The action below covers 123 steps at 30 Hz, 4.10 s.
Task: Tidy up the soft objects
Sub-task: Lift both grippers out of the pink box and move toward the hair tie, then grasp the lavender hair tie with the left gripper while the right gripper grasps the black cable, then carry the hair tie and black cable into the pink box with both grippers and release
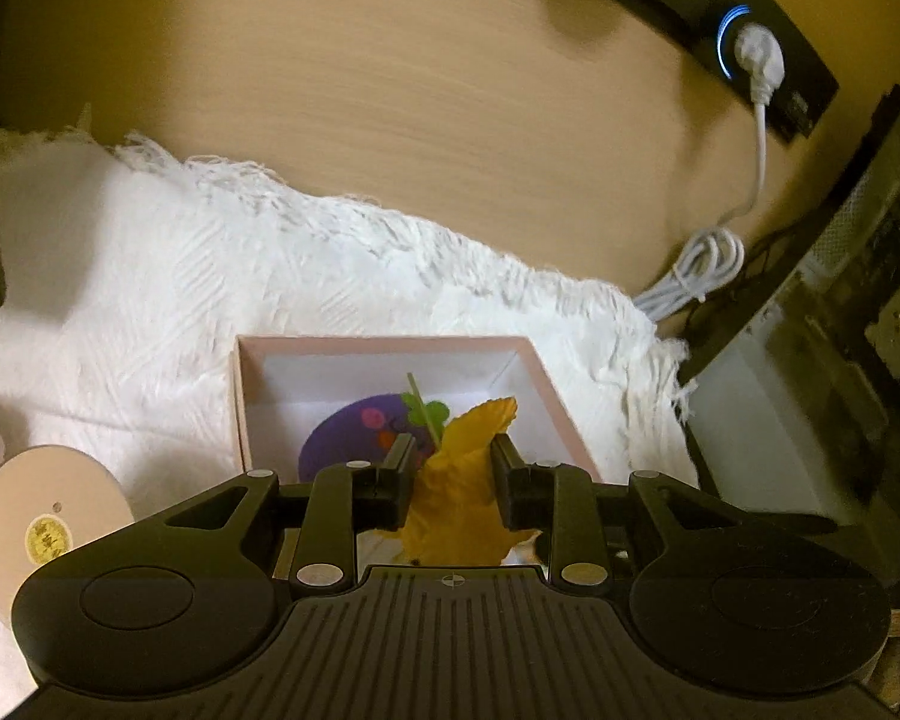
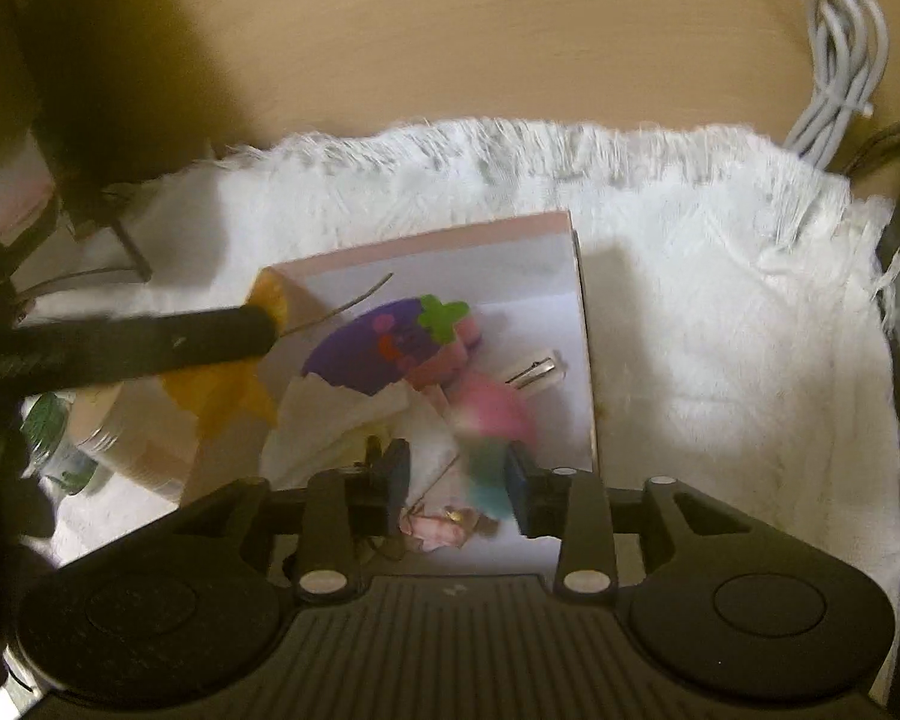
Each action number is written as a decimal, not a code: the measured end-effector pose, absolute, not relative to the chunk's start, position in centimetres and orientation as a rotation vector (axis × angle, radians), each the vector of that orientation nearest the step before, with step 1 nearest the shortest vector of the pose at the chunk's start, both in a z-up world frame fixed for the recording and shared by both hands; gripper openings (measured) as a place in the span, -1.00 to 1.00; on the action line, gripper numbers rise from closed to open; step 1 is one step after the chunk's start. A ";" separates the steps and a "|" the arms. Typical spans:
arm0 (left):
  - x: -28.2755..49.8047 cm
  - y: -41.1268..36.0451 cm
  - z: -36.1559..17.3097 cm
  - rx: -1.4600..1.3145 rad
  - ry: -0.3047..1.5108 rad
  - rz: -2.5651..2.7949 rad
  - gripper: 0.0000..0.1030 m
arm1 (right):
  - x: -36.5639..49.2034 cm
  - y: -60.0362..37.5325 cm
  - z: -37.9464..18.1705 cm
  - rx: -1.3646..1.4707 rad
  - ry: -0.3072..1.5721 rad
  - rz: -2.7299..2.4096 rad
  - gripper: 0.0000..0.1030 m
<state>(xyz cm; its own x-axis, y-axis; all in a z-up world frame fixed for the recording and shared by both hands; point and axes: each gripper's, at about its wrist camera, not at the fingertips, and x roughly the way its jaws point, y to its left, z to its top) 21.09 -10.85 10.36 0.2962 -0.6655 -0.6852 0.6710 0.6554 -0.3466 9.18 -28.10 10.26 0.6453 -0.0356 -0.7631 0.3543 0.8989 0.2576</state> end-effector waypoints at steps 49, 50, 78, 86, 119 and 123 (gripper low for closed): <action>29.1 9.3 14.3 0.015 0.872 -0.628 -0.33 | 20.9 -11.8 20.3 0.126 0.841 -0.072 -0.04; 30.5 8.8 14.0 0.074 0.904 -0.643 -0.32 | 21.7 -11.0 20.2 0.121 0.836 -0.056 -0.04; 38.1 14.3 11.1 0.153 0.953 -0.566 -0.62 | 32.9 -4.7 13.5 0.312 1.197 0.050 -0.09; 33.0 22.3 12.7 0.038 0.905 -0.474 -0.62 | 39.2 -1.3 6.9 0.366 1.338 0.026 -0.25; 28.2 14.2 16.1 0.069 0.935 -0.581 -0.62 | 24.8 -7.3 21.3 0.425 0.960 0.035 -0.88; 27.6 10.9 17.6 0.086 0.900 -0.649 -0.62 | 21.7 -10.2 22.8 0.438 0.898 0.005 -0.88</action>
<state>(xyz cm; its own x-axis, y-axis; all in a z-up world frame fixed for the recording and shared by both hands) 27.55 10.89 17.64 0.4453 -0.4887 -0.7503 0.5581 0.8067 -0.1942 21.72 -10.19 22.81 0.6292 0.1850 -0.7549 0.1763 0.9120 0.3705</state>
